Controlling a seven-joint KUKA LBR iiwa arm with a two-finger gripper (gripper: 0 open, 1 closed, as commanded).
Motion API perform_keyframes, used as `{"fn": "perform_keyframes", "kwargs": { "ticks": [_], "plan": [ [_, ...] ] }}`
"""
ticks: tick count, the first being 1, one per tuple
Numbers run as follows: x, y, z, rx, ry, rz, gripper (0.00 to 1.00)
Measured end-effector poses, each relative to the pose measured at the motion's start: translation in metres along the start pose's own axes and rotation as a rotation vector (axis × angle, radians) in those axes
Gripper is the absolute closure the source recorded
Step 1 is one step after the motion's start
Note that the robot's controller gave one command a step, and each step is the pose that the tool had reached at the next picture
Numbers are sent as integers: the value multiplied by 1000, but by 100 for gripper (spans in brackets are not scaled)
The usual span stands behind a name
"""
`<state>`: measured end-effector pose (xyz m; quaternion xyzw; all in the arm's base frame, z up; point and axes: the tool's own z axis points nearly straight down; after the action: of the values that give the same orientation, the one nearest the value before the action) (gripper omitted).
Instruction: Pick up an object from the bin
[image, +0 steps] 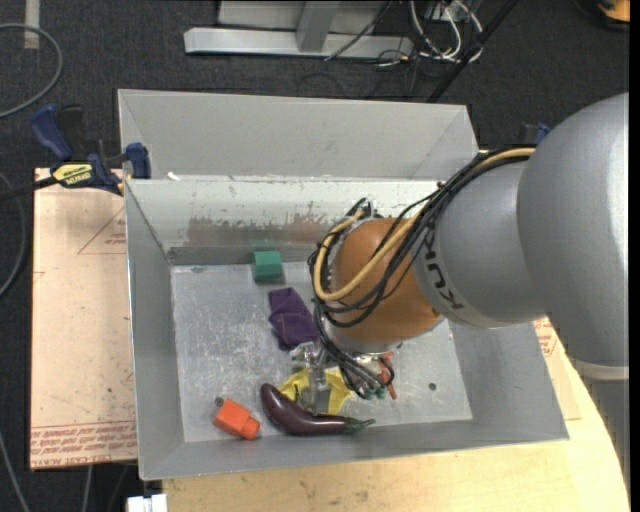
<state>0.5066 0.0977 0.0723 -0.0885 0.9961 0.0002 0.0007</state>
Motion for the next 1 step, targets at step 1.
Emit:
{"fn": "perform_keyframes", "kwargs": {
  "ticks": [1],
  "plan": [
    [0, 0, 0, 0, 0, 0, 100]
  ]
}}
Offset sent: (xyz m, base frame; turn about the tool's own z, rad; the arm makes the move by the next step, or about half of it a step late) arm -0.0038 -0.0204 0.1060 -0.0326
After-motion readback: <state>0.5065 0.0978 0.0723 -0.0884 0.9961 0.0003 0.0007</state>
